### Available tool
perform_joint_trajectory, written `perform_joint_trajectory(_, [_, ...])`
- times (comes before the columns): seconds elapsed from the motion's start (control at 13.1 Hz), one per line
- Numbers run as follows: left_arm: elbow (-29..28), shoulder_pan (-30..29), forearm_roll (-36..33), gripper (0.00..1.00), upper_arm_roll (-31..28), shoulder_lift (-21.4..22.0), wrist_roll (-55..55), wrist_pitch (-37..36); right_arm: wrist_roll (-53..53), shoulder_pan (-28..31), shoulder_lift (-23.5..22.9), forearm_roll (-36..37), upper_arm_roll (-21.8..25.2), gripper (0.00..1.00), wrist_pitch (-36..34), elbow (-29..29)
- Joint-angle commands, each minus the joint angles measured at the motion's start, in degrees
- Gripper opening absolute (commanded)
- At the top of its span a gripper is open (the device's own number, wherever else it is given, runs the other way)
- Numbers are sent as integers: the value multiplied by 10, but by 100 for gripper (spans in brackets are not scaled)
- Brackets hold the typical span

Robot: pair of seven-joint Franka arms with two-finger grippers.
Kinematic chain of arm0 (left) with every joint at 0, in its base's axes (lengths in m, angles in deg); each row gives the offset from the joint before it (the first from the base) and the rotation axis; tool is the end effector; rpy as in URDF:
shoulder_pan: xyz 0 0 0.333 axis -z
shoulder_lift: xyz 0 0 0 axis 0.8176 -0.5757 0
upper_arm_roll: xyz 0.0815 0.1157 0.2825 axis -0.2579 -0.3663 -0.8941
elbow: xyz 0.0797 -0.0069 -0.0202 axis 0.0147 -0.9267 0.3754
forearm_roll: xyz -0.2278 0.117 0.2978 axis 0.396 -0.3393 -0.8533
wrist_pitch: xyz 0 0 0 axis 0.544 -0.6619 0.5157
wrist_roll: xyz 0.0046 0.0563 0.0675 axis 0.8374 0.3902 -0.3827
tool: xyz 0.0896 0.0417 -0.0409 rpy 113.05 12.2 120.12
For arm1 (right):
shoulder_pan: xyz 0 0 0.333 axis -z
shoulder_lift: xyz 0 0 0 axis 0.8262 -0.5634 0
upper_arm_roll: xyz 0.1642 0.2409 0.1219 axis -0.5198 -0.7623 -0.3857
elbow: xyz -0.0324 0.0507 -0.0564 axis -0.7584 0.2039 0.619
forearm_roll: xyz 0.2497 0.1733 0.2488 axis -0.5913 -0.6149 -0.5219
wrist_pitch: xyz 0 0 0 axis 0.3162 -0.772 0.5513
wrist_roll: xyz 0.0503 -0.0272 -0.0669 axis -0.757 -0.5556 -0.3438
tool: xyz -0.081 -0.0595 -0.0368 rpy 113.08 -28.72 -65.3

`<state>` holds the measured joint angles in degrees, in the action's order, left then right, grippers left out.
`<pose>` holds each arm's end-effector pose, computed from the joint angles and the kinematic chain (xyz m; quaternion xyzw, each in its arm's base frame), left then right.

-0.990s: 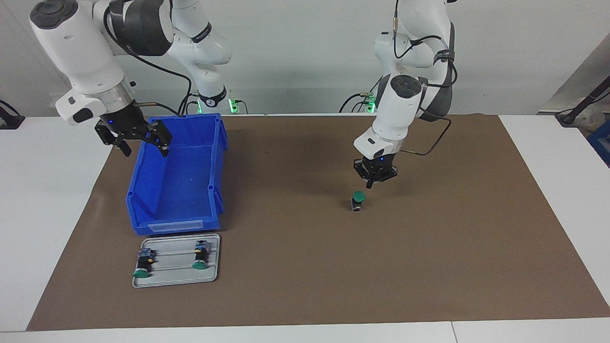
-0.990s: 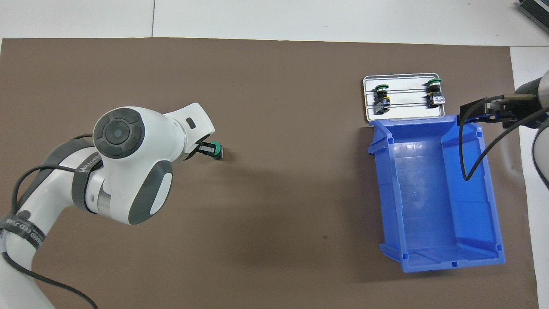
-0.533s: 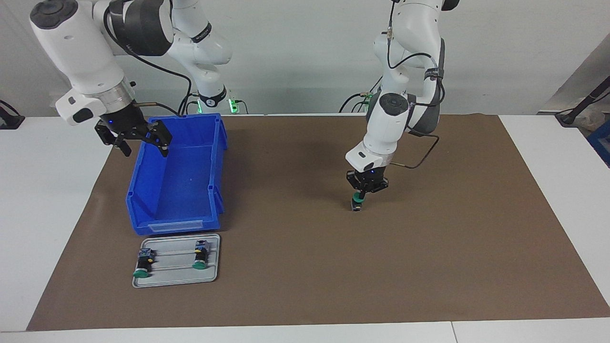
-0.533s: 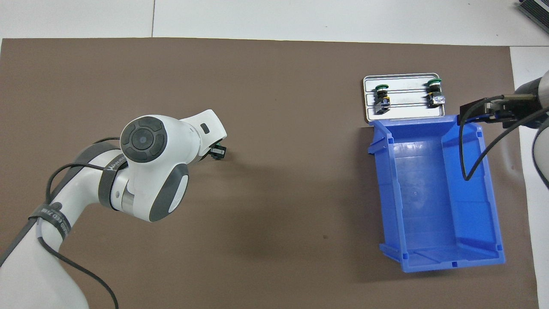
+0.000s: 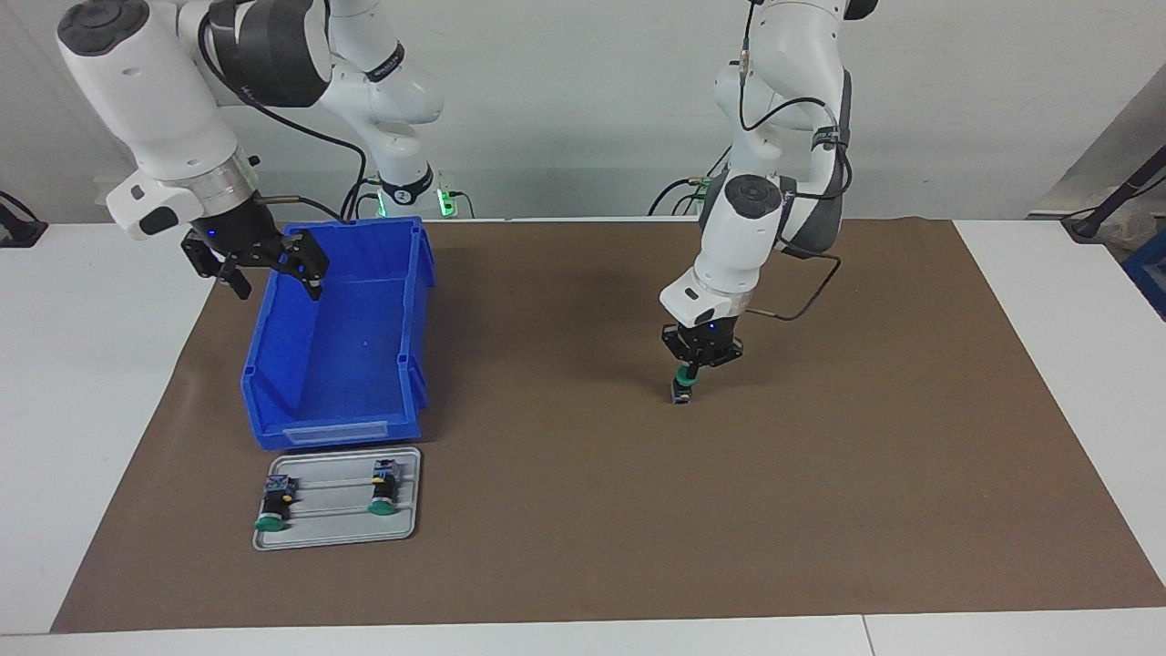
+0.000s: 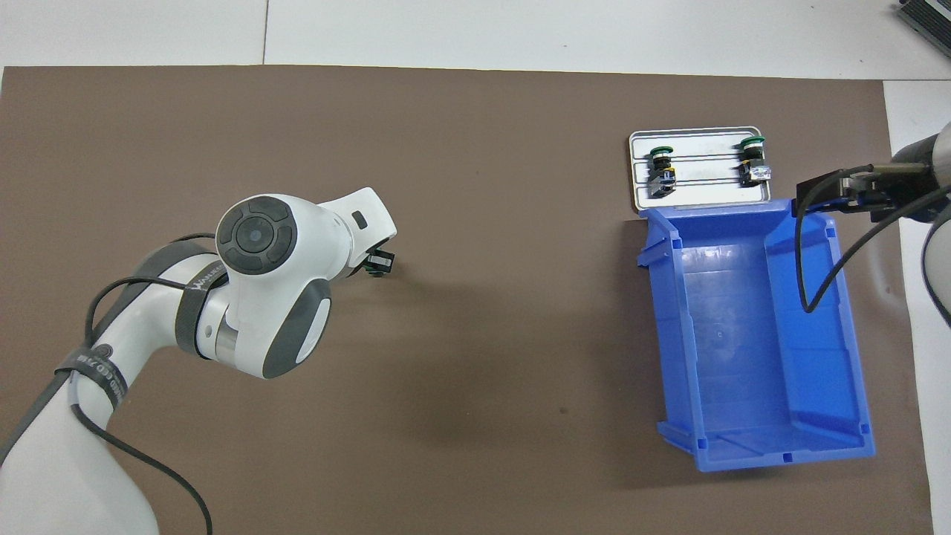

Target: Place and press button with both arms

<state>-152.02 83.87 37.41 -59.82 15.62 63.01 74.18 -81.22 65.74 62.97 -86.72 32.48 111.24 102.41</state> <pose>0.5426 -0.2683 0.3824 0.9844 -0.1621 0.0623 0.0273 0.5875 -0.0074 0.5910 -0.9992 0.0350 -0.0207 0.0062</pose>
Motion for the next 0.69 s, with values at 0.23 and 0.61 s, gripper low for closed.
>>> perform_joint_trajectory(0.23, [4,-28,-13,100,-14,66,5,-112,7,3,14,-15,-2,100,4,17])
perform_joint_trajectory(0.61, [7,-98,-13,100,-14,93,64,-155,7,3,14,-15,-2,100,4,17])
